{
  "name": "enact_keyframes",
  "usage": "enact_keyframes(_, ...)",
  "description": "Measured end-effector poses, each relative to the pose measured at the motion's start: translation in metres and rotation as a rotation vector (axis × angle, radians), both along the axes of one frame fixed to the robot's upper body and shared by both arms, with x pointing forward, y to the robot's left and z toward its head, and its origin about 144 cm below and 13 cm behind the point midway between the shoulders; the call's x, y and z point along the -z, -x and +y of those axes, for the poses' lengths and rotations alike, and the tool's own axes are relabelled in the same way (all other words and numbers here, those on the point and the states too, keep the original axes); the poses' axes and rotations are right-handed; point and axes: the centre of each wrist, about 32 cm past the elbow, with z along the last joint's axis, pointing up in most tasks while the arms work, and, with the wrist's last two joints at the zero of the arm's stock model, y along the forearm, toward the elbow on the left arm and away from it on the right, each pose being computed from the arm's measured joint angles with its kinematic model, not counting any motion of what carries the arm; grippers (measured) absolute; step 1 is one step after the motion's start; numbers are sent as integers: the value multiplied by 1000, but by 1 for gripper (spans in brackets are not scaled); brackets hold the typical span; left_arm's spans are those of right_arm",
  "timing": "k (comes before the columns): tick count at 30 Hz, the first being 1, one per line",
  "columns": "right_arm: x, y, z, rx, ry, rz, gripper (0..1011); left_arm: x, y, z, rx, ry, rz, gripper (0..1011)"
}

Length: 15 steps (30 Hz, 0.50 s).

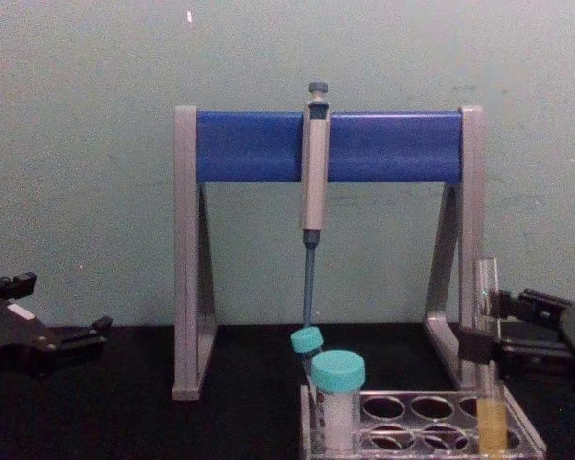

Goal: Pick up the test tube from the test tube rack, shake it, then place it back into the test tube rack.

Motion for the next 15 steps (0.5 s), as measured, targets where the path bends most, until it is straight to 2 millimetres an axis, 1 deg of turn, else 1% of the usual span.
enact_keyframes(15,0,0,0,0,0,0,1000,0,0,0,0,0,0,1001)
